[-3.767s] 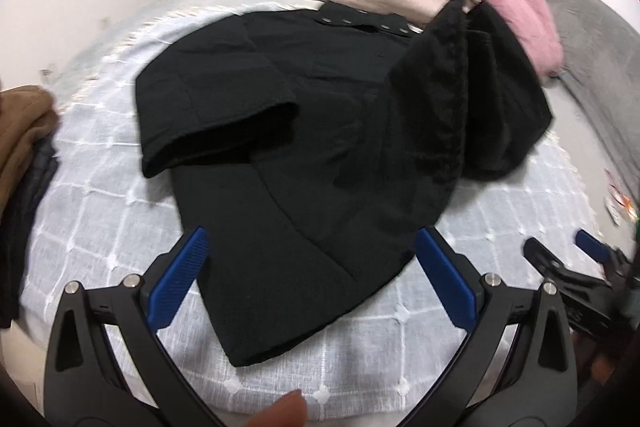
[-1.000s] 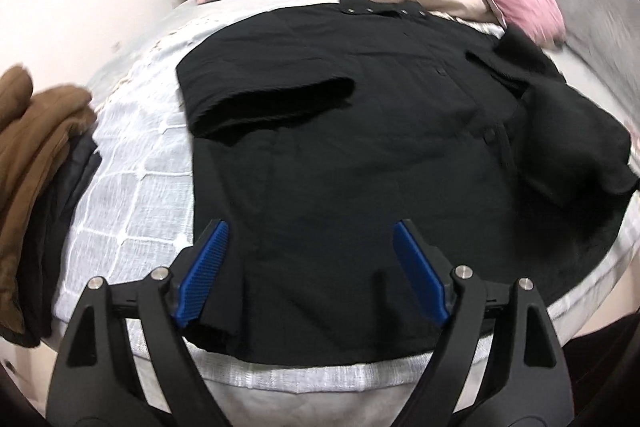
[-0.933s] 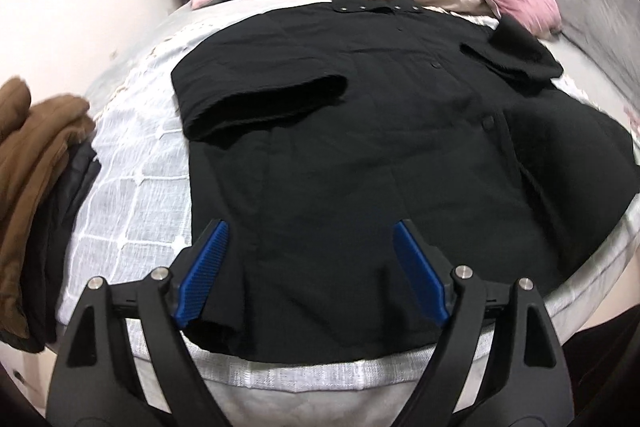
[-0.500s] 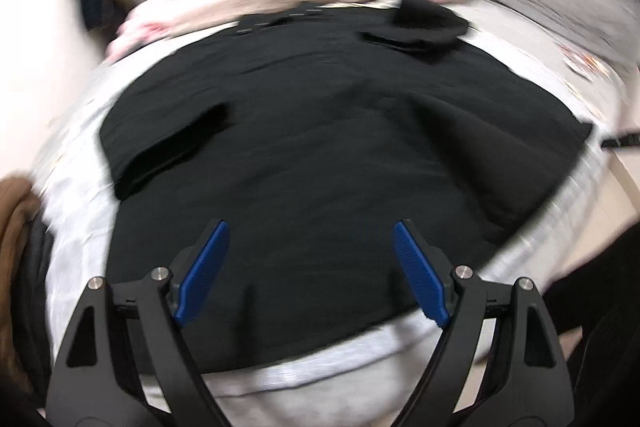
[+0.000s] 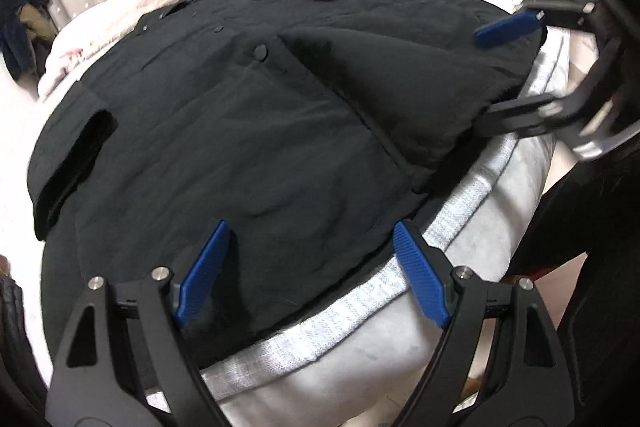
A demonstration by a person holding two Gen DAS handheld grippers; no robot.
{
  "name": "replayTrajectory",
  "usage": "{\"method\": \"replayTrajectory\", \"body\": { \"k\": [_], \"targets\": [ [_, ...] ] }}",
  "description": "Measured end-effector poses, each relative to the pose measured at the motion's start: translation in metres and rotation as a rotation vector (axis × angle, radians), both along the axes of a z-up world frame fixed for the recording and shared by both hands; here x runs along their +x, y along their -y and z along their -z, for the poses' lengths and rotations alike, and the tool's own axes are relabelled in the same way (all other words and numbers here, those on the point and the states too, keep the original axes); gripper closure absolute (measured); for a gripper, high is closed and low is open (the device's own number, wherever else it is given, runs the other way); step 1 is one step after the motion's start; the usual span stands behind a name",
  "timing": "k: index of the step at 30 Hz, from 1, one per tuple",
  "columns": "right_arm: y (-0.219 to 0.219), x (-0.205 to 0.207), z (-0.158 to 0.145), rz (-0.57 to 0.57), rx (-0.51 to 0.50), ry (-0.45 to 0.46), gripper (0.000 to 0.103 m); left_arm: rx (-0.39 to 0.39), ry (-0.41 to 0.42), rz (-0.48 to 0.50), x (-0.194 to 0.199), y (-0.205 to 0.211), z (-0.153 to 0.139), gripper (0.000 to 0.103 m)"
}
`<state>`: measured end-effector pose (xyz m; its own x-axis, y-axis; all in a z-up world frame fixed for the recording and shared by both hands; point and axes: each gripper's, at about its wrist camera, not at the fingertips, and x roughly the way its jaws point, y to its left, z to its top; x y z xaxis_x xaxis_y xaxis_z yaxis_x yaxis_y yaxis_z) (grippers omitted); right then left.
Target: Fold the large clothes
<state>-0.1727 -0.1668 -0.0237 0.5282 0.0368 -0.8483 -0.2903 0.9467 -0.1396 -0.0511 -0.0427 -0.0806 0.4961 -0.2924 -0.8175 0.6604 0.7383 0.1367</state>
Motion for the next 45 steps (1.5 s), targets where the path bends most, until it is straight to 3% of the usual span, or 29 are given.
{"method": "replayTrajectory", "body": {
  "k": [1, 2, 3, 8, 12, 14, 17, 18, 19, 21, 26, 29, 33, 36, 38, 39, 40, 42, 45],
  "targets": [
    [-0.003, 0.004, 0.005, 0.009, -0.016, 0.008, 0.037, -0.01, -0.01, -0.006, 0.001, 0.0, 0.0, 0.019],
    [-0.005, 0.008, 0.009, 0.026, -0.03, 0.019, 0.055, -0.016, -0.015, -0.009, 0.002, -0.001, 0.0, 0.019],
    [-0.004, 0.011, 0.009, 0.047, -0.029, 0.039, 0.065, -0.018, -0.017, -0.009, 0.0, -0.001, 0.001, 0.019],
    [0.013, 0.023, -0.012, 0.095, 0.11, 0.131, 0.066, -0.013, -0.036, 0.044, -0.004, 0.009, 0.007, 0.019],
    [0.027, 0.028, -0.024, 0.121, 0.147, 0.151, 0.066, -0.008, -0.024, 0.046, -0.002, 0.019, 0.009, 0.019],
    [0.031, 0.027, -0.023, 0.128, 0.151, 0.145, 0.066, -0.029, -0.018, 0.04, -0.002, 0.02, 0.006, 0.03],
    [0.033, 0.025, -0.02, 0.125, 0.146, 0.144, 0.066, -0.062, -0.043, 0.061, -0.005, 0.02, 0.003, 0.07],
    [0.03, 0.019, -0.02, 0.121, 0.147, 0.146, 0.066, -0.067, -0.041, 0.063, -0.007, 0.019, 0.001, 0.091],
    [0.029, 0.016, -0.02, 0.115, 0.15, 0.147, 0.066, -0.072, -0.026, 0.053, -0.007, 0.017, -0.002, 0.092],
    [0.029, 0.012, -0.02, 0.094, 0.162, 0.142, 0.066, -0.146, 0.01, 0.04, -0.01, 0.005, -0.018, 0.093],
    [0.02, 0.006, -0.015, 0.005, 0.196, 0.09, 0.066, -0.421, 0.068, -0.032, -0.007, -0.039, -0.066, 0.093],
    [0.01, 0.011, 0.001, -0.022, 0.171, 0.0, 0.066, -0.493, 0.057, -0.06, -0.001, -0.051, -0.074, 0.094],
    [-0.013, 0.005, 0.007, -0.108, 0.052, 0.017, 0.065, -0.482, 0.039, -0.027, -0.002, -0.044, -0.072, 0.094],
    [-0.03, -0.007, 0.005, -0.28, 0.125, -0.046, 0.064, -0.446, 0.013, 0.033, -0.006, -0.03, -0.065, 0.093],
    [-0.033, -0.013, 0.005, -0.351, 0.162, -0.089, 0.064, -0.408, -0.067, 0.091, -0.006, -0.021, -0.056, 0.087],
    [-0.032, -0.014, 0.006, -0.365, 0.171, -0.108, 0.063, -0.384, -0.125, 0.123, -0.007, -0.016, -0.049, 0.079],
    [-0.028, -0.014, 0.007, -0.369, 0.178, -0.126, 0.062, -0.344, -0.219, 0.159, -0.005, -0.009, -0.037, 0.073],
    [-0.016, -0.012, 0.009, -0.335, 0.174, -0.142, 0.056, -0.284, -0.297, 0.163, -0.005, -0.002, -0.024, 0.07],
    [0.006, -0.006, 0.009, -0.254, 0.187, -0.149, 0.055, -0.264, -0.282, 0.164, -0.009, -0.005, -0.027, 0.066]
  ]
}}
